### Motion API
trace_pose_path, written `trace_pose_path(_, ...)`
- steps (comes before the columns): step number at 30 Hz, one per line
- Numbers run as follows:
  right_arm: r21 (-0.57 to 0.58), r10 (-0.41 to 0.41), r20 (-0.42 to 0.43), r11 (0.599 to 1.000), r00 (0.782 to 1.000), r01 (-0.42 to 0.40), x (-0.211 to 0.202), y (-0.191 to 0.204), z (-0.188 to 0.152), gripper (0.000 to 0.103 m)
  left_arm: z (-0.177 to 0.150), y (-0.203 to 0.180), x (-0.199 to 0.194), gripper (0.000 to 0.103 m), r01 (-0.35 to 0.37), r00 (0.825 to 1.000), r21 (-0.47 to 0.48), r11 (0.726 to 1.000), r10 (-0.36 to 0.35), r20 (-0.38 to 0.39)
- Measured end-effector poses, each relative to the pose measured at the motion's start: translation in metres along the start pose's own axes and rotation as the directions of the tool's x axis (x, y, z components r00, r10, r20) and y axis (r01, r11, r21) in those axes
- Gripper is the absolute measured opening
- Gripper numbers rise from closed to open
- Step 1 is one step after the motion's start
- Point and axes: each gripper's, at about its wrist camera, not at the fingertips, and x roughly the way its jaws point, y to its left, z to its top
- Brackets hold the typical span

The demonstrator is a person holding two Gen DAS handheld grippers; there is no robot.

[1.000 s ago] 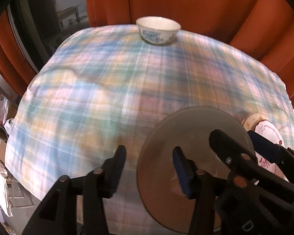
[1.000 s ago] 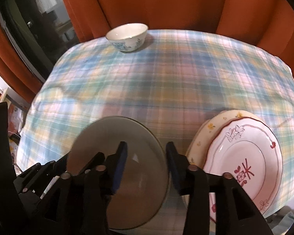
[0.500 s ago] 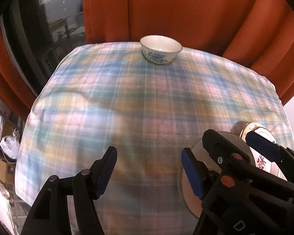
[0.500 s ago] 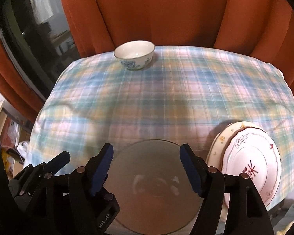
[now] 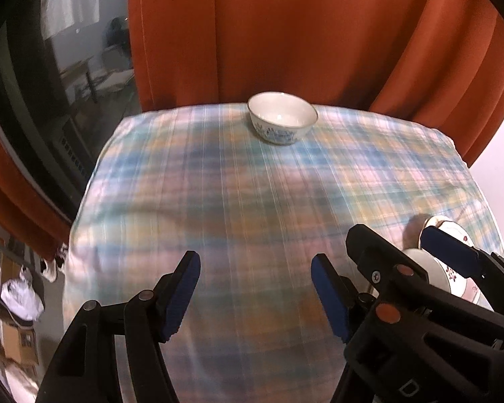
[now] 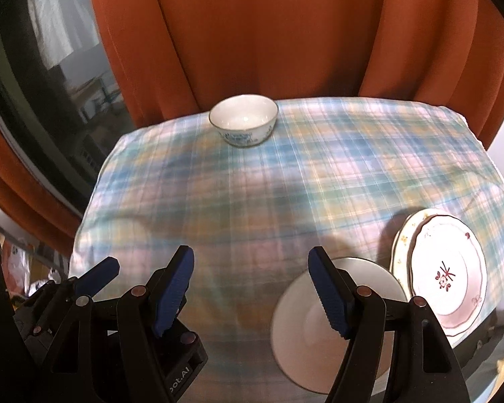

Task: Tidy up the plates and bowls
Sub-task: 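Move both tools to the plain grey-rimmed plates and grip their rim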

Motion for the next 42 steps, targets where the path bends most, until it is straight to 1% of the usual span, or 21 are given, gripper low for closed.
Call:
trace_pose_path(4,0.015,-0.034,0.024,0.999,0.999,0.034,-0.004,0.012,0.012,0.074,0.015,0.003,0.000,0.070,0.024,1.000,0.020,1.000,-0.024,0.017)
trace_pose_path(9,0.023,-0.071,0.041,0.997,0.997,0.071,-0.004,0.012,0.030,0.074,0.035,0.000,0.005,0.070,0.021,0.999,0.029,0.999,-0.022,0.037)
trace_pose_path(12,0.017,-0.079,0.050,0.997,0.996,0.079,0.000,0.010,0.045,0.074,0.050,-0.001,0.011,0.070,0.004,0.999,0.025,1.000,-0.005,0.051)
trace_pose_path(16,0.000,-0.060,0.061,0.998,0.996,0.060,0.013,0.007,0.068,0.074,0.076,-0.002,0.025,0.070,-0.045,0.997,0.005,0.999,0.045,0.063)
trace_pose_path(23,-0.025,-0.012,0.066,1.000,0.998,0.014,0.044,-0.002,0.117,0.074,0.123,-0.011,0.054,0.069,-0.100,0.992,-0.044,0.994,0.103,0.073)
trace_pose_path(27,-0.019,0.013,0.071,1.000,0.997,-0.012,0.065,-0.019,0.155,0.074,0.146,-0.018,0.072,0.068,-0.124,0.988,-0.058,0.991,0.128,0.081)
trace_pose_path(32,-0.010,0.038,0.074,0.999,0.997,-0.037,0.096,-0.035,0.192,0.074,0.173,-0.024,0.108,0.067,-0.174,0.981,-0.057,0.983,0.178,0.081)
trace_pose_path(34,0.002,0.040,0.069,0.999,0.997,-0.041,0.112,-0.041,0.204,0.074,0.179,-0.023,0.123,0.064,-0.184,0.980,-0.065,0.981,0.188,0.071)
trace_pose_path(38,0.015,0.051,0.041,0.999,0.998,-0.051,0.149,-0.046,0.217,0.069,0.188,-0.023,0.154,0.062,-0.205,0.977,-0.075,0.976,0.209,0.046)
trace_pose_path(39,0.015,0.052,0.037,0.999,0.998,-0.052,0.156,-0.047,0.218,0.069,0.189,-0.022,0.160,0.060,-0.211,0.976,-0.075,0.975,0.214,0.042)
trace_pose_path(41,0.017,0.054,0.034,0.998,0.998,-0.055,0.171,-0.048,0.221,0.061,0.193,-0.019,0.174,0.055,-0.216,0.975,-0.080,0.973,0.219,0.025)
trace_pose_path(42,0.019,0.056,0.030,0.998,0.998,-0.057,0.177,-0.048,0.222,0.060,0.194,-0.019,0.179,0.053,-0.217,0.975,-0.084,0.973,0.219,0.020)
